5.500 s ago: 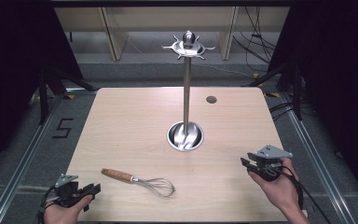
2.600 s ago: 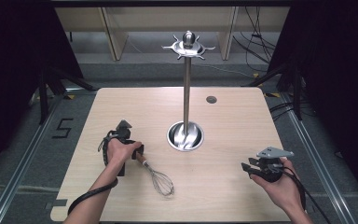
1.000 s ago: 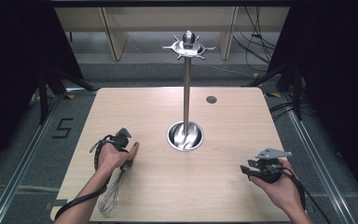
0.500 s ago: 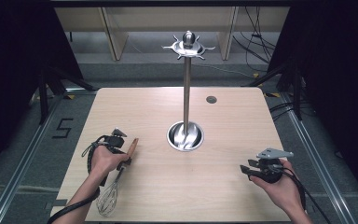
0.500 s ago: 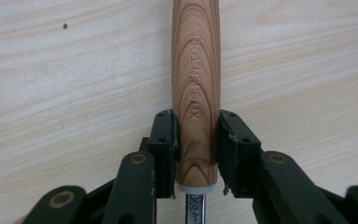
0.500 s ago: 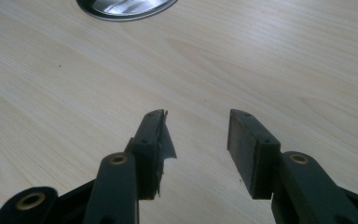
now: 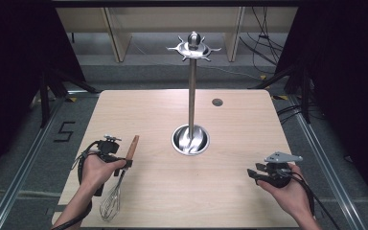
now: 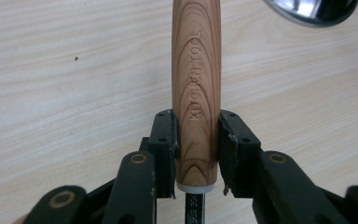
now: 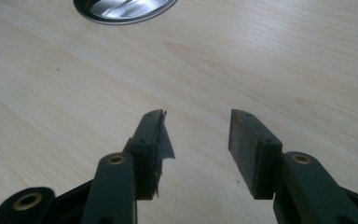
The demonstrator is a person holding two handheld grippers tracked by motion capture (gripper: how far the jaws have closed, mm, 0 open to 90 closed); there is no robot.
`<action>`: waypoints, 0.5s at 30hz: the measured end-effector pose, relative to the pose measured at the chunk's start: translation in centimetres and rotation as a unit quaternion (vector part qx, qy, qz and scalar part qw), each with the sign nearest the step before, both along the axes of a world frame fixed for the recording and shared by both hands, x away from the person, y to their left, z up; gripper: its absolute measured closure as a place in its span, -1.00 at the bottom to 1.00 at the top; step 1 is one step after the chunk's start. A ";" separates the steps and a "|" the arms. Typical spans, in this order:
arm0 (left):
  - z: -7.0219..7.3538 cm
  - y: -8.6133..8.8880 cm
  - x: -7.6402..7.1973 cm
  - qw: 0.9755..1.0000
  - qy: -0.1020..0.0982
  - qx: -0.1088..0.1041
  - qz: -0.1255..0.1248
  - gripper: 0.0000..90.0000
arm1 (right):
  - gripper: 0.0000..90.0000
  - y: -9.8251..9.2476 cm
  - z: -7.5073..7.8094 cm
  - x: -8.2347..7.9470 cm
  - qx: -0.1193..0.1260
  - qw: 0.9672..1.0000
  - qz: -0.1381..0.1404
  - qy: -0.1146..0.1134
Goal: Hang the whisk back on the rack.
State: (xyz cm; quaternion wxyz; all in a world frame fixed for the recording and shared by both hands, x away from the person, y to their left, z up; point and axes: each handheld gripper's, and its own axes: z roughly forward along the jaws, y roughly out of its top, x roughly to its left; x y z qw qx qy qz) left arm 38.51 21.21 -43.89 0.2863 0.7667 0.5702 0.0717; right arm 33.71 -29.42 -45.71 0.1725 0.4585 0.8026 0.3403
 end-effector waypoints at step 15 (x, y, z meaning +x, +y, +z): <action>1.4 0.4 -2.4 0.992 -0.112 -0.055 -0.030 0.51 | 0.22 0.0 0.0 0.0 0.019 1.000 -0.007 0.004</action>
